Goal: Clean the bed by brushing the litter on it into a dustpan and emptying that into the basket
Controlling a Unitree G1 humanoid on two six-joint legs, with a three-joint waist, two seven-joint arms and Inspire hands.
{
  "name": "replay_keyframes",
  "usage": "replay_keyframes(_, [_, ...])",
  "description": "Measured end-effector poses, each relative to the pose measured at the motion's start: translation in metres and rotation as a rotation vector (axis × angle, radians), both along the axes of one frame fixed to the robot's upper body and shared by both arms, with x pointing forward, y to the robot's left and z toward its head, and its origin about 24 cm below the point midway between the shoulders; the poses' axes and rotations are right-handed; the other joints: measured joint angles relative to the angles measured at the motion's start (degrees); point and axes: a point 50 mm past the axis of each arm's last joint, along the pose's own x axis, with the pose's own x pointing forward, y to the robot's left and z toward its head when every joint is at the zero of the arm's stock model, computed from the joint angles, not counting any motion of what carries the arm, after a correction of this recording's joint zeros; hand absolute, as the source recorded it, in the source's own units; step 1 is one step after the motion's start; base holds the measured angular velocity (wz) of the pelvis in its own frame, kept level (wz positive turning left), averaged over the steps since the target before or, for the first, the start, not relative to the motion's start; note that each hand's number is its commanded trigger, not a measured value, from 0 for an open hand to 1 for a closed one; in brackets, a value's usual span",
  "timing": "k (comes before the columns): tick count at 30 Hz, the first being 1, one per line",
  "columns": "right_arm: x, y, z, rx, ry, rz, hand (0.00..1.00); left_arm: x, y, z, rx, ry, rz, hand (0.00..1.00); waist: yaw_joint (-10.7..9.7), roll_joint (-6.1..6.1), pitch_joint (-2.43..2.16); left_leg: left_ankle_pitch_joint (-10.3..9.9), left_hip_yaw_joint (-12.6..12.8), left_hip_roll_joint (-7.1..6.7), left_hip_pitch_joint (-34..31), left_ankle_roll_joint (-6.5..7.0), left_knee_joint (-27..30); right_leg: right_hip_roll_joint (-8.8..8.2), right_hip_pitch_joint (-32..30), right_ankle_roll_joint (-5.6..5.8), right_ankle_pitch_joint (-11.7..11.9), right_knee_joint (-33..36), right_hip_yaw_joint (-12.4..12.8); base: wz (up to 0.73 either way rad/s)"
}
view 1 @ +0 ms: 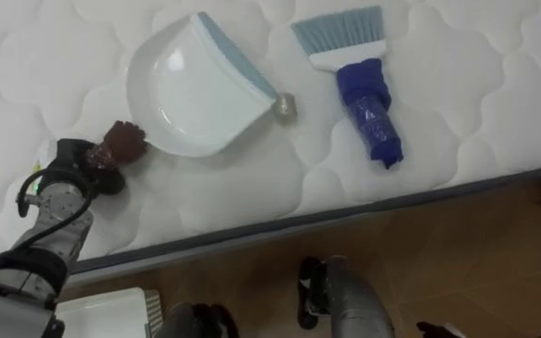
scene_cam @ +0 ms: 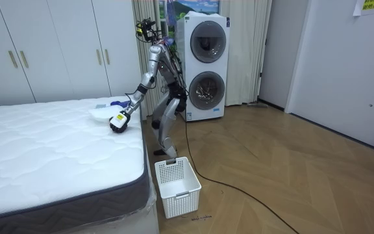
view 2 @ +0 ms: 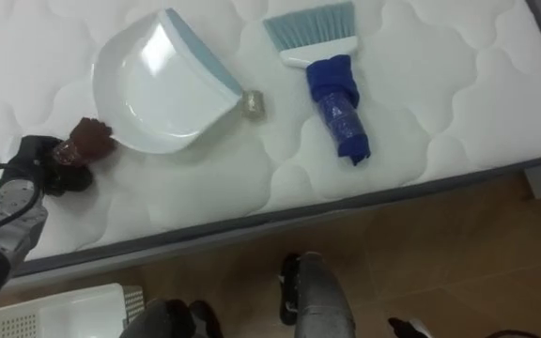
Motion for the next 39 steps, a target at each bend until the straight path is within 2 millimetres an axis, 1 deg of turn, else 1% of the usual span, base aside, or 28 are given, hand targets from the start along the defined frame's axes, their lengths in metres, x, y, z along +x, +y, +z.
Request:
replay_keyframes(7, [-0.002, -0.001, 0.0, -0.006, 0.016, -0.011, 0.0, -0.001, -0.002, -0.002, 0.055, 0.035, -0.025, 1.0, -0.02, -0.14, 0.03, 0.01, 0.58, -0.21, 0.64, 0.0, -0.71, -0.1, 0.02, 0.15, -0.1, -0.09, 0.52, -0.01])
replay_keyframes(10, [-0.002, -0.001, 0.0, -0.006, 0.017, -0.012, 0.0, -0.001, -0.001, -0.002, 0.094, 0.046, -0.036, 1.0, 0.12, -0.2, 0.02, -0.09, 0.64, -0.12, 0.85, -0.16, -0.73, 0.28, 0.2, 0.16, -0.11, -0.28, 0.62, -0.05])
replay_keyframes(13, [-0.001, -0.001, 0.0, -0.007, 0.013, -0.011, 0.0, -0.003, 0.001, -0.004, 0.117, 0.059, -0.036, 1.0, 0.56, -0.28, 0.03, -0.27, 0.84, 0.42, 1.55, -0.45, -0.74, 0.9, 0.73, 0.13, -0.09, -0.58, 0.8, -0.1])
replay_keyframes(14, [0.001, -0.001, 0.0, -0.006, 0.009, -0.012, 0.0, -0.004, 0.002, -0.005, 0.132, 0.068, -0.036, 1.0, 0.62, -0.27, 0.02, -0.33, 0.96, 0.83, 1.91, -0.56, -0.83, 1.24, 1.18, 0.02, -0.02, -0.96, 0.71, -0.09])
replay_keyframes(15, [0.003, -0.001, 0.001, -0.007, -0.001, -0.018, 0.0, -0.005, 0.003, -0.006, 0.149, 0.072, -0.033, 1.0, 0.53, -0.26, 0.02, -0.37, 0.96, 0.86, 2.15, -0.64, -0.87, 1.42, 1.51, -0.03, 0.0, -1.15, 0.61, -0.07])
replay_keyframes(20, [0.01, -0.003, 0.004, -0.017, -0.062, -0.102, 0.0, -0.011, 0.004, -0.01, 0.214, 0.094, -0.058, 1.0, 0.42, -0.32, 0.06, -0.45, 1.11, 0.88, 3.85, -0.82, -1.44, 1.53, 2.95, -0.09, -0.22, -1.27, 0.73, -0.01])
replay_keyframes(25, [0.019, -0.004, 0.008, 0.027, -0.139, -0.207, 0.0, -0.015, 0.004, -0.012, 0.315, 0.085, -0.113, 1.0, 1.19, -0.35, 0.02, -0.18, 1.25, 0.92, 4.4, -1.2, -2.51, 1.83, 3.27, -0.07, -0.06, -2.15, 1.19, -0.02])
replay_keyframes(28, [0.03, -0.004, 0.013, 0.057, -0.227, -0.297, 0.0, -0.015, 0.002, -0.011, 0.394, 0.058, -0.159, 1.0, 2.81, -0.13, -0.05, -0.04, 1.28, 1.01, 4.47, -1.43, -3.06, 2.02, 3.52, -0.2, 0.06, -3.03, 0.58, -0.01])
replay_keyframes(31, [0.04, -0.002, 0.018, 0.077, -0.291, -0.322, 0.0, -0.015, 0.002, -0.009, 0.44, 0.04, -0.173, 1.0, 3.65, -0.06, -0.08, 0.13, 1.0, 1.01, 4.5, -1.55, -3.49, 2.26, 3.92, -0.22, 0.04, -3.47, 0.0, 0.06])
replay_keyframes(32, [0.049, -0.002, 0.022, 0.085, -0.328, -0.329, 0.0, -0.016, 0.004, -0.009, 0.467, 0.034, -0.174, 1.0, 3.82, 0.12, -0.15, 0.24, 1.0, 0.99, 4.48, -1.52, -3.73, 2.21, 4.06, -0.21, 0.05, -3.71, -0.06, 0.08])
replay_keyframes(34, [0.063, -0.002, 0.029, 0.093, -0.401, -0.346, 0.0, -0.022, 0.006, -0.012, 0.509, 0.035, -0.176, 1.0, 4.14, 0.72, -0.33, 0.4, 0.99, 1.02, 5.18, -1.48, -4.21, 2.21, 5.08, -0.11, 0.05, -4.35, -0.37, 0.06])
replay_keyframes(37, [0.072, -0.004, 0.037, 0.098, -0.47, -0.383, 0.0, -0.028, 0.008, -0.017, 0.55, 0.04, -0.185, 1.0, 5.16, 1.13, -0.56, 0.45, 0.99, 0.89, 6.41, -1.56, -5.15, 2.21, 6.43, 0.05, 0.03, -5.22, -0.95, 0.04])
replay_keyframes(39, [0.081, -0.002, 0.042, 0.104, -0.517, -0.387, 0.0, -0.037, 0.012, -0.022, 0.58, 0.047, -0.172, 1.0, 5.59, 1.25, -0.72, 0.98, 1.0, 0.5, 7.48, -1.66, -6.56, 1.99, 7.5, 0.24, 0.06, -6.16, -1.37, 0.14])
